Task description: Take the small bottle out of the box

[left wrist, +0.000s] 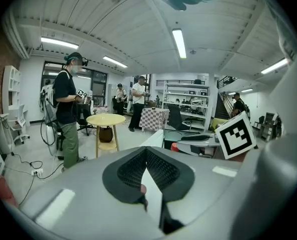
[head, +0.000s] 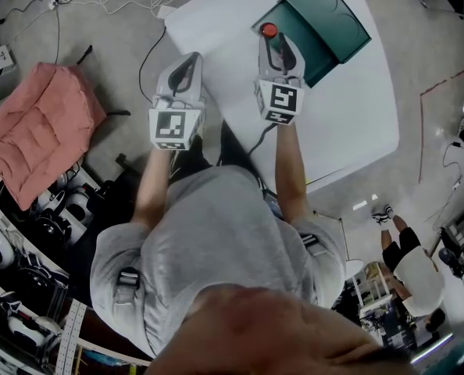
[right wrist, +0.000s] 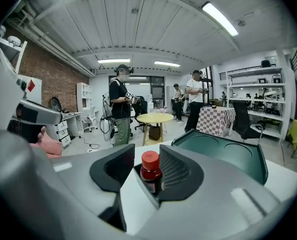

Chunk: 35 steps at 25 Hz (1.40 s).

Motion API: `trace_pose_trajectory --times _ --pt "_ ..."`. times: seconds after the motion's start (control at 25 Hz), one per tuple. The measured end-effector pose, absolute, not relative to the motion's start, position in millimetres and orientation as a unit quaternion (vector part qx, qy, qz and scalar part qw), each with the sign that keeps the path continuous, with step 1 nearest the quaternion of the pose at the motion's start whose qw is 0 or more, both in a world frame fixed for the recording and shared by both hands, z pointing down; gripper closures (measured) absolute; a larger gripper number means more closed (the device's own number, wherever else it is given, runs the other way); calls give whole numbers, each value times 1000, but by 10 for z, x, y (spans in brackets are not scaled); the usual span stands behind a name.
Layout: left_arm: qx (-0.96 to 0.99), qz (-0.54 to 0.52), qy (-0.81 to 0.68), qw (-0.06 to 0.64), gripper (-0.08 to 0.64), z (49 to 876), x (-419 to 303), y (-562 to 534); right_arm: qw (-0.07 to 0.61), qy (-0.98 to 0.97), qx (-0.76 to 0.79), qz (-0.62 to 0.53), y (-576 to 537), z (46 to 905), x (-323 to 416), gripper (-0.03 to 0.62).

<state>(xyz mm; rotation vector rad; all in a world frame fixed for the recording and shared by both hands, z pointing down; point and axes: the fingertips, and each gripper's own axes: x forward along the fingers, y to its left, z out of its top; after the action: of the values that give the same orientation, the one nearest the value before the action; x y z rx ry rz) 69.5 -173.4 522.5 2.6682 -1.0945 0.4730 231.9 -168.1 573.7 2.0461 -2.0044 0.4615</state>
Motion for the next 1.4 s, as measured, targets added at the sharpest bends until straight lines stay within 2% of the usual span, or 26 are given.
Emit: trace_pose_trajectory --times 0.08,0.28,0.4,0.52,0.96,1.4 --pt "906 163 -375 112 548 5246 699 -1756 128 -683 699 167 -1748 5823 2352 414" --pt "902 165 -382 117 548 5277 633 -1773 139 -678 701 174 -1833 5945 2353 399" --pt "900 168 -385 119 548 5304 625 -1777 147 -676 699 179 -1847 6006 2364 407" --pt "898 168 -388 120 548 5327 607 -1796 153 -672 702 178 -1863 6028 2374 456" --pt "896 166 -394 121 548 5306 539 -1735 151 -681 694 176 -1836 6028 2365 463" --pt "896 147 -405 109 548 5066 363 -1683 150 -688 698 130 -1782 5581 2242 463"
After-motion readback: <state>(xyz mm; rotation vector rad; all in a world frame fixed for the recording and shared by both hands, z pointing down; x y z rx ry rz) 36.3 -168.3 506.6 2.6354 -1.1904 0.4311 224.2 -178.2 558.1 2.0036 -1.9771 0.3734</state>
